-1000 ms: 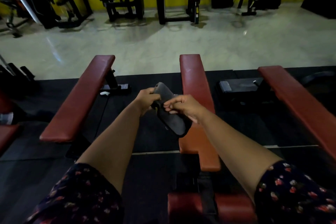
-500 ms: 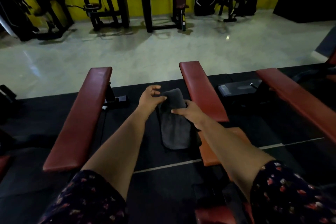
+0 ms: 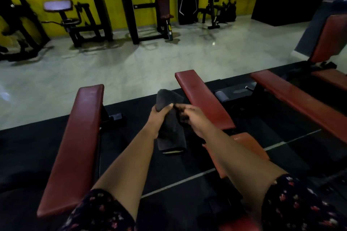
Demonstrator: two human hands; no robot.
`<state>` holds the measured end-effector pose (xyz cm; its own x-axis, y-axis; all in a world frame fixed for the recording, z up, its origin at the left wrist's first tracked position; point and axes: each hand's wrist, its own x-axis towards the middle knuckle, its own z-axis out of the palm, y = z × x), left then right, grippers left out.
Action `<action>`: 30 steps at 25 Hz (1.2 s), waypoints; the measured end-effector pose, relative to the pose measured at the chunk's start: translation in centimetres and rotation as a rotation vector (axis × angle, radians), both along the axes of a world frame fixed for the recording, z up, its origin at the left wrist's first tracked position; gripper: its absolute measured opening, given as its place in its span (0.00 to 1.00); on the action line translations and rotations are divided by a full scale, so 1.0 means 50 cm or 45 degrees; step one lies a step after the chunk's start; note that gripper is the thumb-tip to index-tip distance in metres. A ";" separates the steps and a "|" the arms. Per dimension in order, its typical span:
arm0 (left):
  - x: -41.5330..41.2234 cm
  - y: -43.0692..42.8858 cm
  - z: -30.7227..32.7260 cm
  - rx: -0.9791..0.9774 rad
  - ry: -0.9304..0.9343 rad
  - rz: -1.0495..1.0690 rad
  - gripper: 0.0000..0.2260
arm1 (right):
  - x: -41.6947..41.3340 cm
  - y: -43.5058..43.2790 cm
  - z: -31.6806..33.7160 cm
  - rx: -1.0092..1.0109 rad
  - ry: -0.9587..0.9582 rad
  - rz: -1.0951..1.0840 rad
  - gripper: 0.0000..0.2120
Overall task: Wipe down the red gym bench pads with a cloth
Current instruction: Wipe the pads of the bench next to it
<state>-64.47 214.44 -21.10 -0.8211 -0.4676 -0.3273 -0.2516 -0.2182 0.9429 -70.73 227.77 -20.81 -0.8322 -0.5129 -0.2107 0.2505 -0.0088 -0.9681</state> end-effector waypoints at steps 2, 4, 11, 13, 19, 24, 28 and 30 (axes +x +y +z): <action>-0.013 -0.019 -0.020 0.219 0.016 0.000 0.29 | -0.019 -0.010 -0.008 0.008 0.048 -0.055 0.18; -0.038 -0.030 -0.034 0.313 0.033 -0.065 0.29 | -0.037 -0.025 -0.014 0.005 -0.014 -0.073 0.29; -0.181 -0.080 -0.049 0.172 -0.067 -0.290 0.34 | -0.195 -0.046 -0.008 -0.048 -0.061 -0.172 0.11; -0.246 -0.079 -0.037 0.272 -0.070 -0.355 0.31 | -0.255 -0.047 0.000 -0.087 -0.103 -0.189 0.11; -0.427 -0.048 0.001 -0.630 -0.157 -0.387 0.43 | -0.368 -0.020 0.002 -0.133 -0.399 -0.115 0.17; -0.509 -0.046 -0.018 -1.372 0.048 -0.567 0.30 | -0.442 0.053 -0.020 0.231 0.120 -0.250 0.10; -0.571 -0.035 -0.027 -1.661 0.095 -0.955 0.34 | -0.489 0.115 -0.048 0.850 0.278 -0.249 0.18; -0.607 -0.020 -0.038 -1.640 0.067 -1.050 0.34 | -0.508 0.149 -0.053 0.913 0.301 -0.282 0.20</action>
